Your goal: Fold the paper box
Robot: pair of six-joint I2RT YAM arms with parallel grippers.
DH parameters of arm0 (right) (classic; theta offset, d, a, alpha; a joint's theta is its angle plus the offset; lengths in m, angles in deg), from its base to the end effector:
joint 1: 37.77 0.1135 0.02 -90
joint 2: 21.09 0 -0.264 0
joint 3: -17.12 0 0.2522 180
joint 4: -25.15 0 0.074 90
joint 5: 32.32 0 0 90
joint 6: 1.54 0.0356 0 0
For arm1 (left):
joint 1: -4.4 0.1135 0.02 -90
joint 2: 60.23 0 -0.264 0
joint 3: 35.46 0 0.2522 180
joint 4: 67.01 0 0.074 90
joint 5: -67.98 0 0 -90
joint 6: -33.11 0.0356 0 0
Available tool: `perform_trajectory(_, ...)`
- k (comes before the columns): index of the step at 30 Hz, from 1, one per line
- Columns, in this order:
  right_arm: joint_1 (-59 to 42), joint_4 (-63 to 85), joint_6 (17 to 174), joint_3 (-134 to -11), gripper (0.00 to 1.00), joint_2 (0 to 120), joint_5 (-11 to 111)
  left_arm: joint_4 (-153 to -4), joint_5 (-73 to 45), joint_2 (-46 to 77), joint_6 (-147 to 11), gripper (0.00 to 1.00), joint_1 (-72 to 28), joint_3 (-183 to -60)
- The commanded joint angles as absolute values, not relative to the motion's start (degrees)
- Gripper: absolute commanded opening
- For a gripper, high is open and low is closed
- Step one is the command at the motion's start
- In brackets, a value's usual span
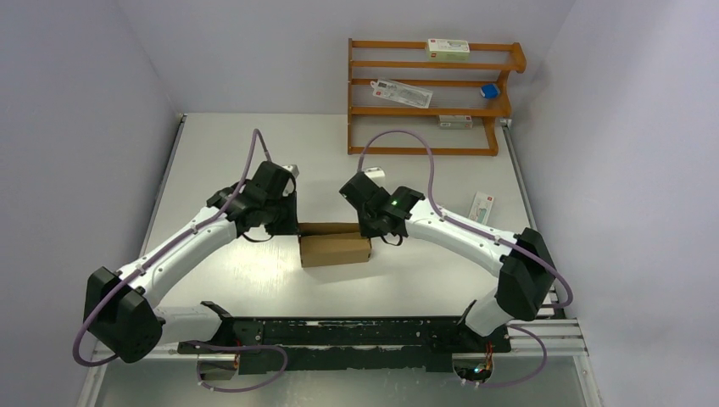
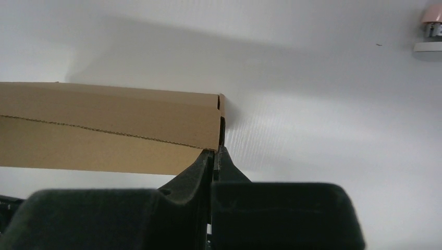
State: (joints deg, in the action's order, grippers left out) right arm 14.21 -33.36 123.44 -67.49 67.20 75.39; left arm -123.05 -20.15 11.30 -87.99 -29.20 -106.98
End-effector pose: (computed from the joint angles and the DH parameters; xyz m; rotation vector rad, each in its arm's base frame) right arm 0.2020 0.2408 0.2657 -0.2827 2.5644 0.1477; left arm 0.2074 -0.1392 0.2730 0.0702 2.6187 -0.4640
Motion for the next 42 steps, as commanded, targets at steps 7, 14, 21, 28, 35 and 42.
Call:
perform_trajectory(7, 17.93, -36.76, 126.11, -67.61, 0.00, 72.41, 75.96, -117.69, -11.73, 8.76, -92.96, 0.05, -28.88, -109.17)
perform_trajectory(14, 18.95, -37.45, 126.64, -68.47, 0.00, 73.42, 77.24, -113.45, -9.53, 7.49, -96.77, 0.05, -28.25, -106.44)
perform_trajectory(21, 20.74, -38.09, 127.67, -69.43, 0.00, 74.92, 78.81, -117.29, -14.87, 9.57, -94.00, 0.05, -28.12, -107.79)
perform_trajectory(28, 22.85, -38.70, 128.12, -72.26, 0.00, 77.07, 79.27, -117.10, -12.36, 10.98, -93.96, 0.05, -28.12, -107.95)
perform_trajectory(35, 23.71, -38.98, 128.71, -73.39, 0.00, 77.87, 79.84, -113.06, -10.08, 10.48, -96.64, 0.05, -28.12, -106.07)
perform_trajectory(42, 23.84, -39.29, 128.73, -73.40, 0.00, 77.88, 80.64, -117.47, -13.01, 9.79, -93.73, 0.05, -28.17, -107.18)
